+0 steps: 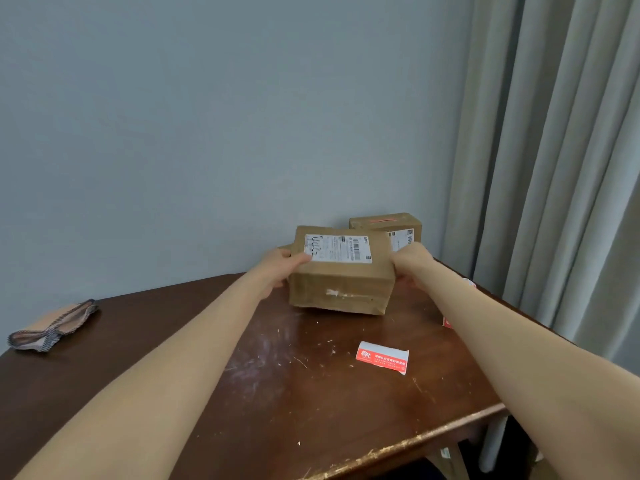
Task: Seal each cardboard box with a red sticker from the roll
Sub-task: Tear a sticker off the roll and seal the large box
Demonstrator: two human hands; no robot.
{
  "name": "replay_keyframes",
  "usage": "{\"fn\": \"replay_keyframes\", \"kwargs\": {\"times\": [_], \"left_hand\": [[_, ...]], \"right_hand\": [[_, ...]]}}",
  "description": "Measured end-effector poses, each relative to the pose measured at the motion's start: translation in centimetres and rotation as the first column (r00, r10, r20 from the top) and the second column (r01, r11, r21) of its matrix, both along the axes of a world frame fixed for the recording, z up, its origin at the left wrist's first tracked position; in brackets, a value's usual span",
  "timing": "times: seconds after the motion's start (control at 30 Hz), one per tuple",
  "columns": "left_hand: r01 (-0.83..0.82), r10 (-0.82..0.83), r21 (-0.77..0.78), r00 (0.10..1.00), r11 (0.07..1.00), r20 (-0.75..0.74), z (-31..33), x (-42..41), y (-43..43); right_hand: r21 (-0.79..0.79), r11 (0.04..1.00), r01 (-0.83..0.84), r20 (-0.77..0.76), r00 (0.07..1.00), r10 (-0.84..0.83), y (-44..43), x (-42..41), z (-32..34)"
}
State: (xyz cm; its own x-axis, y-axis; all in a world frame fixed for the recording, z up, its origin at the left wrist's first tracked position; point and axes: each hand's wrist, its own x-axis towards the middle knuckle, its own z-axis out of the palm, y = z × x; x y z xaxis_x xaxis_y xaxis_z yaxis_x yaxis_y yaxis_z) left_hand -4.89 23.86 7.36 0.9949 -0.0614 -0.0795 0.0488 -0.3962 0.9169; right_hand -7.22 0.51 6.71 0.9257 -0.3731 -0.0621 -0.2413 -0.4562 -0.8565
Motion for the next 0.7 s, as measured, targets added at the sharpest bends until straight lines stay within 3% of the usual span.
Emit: {"fn": "replay_keyframes", "kwargs": {"times": [0.13,0.27,0.53,0.7], "left_hand": [[-0.023,0.025,-0.068,0.999,0.997,0.037,1.6,0.3,-0.3],[-0.022,0.027,-0.108,0.999,0.994,0.045,1.8,0.4,-1.0],[-0.028,0.038,-0.118,0.996,0.993,0.077,0.4,0.5,-2.9],[-0.014,0.019,-0.032,0.989,0.999,0.146,-0.3,1.1,-3.7]], "right_hand": [[0.176,0.983,0.056,0.147,0.986,-0.082,-0.2,0.5,1.1],[0.237,0.971,0.030,0.207,0.975,-0.080,-0.6,0.3,1.5],[0.055,0.996,0.071,0.176,0.981,-0.080,-1.5,0.4,0.6],[-0.037,0.994,0.100,0.155,0.983,-0.093,-1.1,0.8,0.4]]}}
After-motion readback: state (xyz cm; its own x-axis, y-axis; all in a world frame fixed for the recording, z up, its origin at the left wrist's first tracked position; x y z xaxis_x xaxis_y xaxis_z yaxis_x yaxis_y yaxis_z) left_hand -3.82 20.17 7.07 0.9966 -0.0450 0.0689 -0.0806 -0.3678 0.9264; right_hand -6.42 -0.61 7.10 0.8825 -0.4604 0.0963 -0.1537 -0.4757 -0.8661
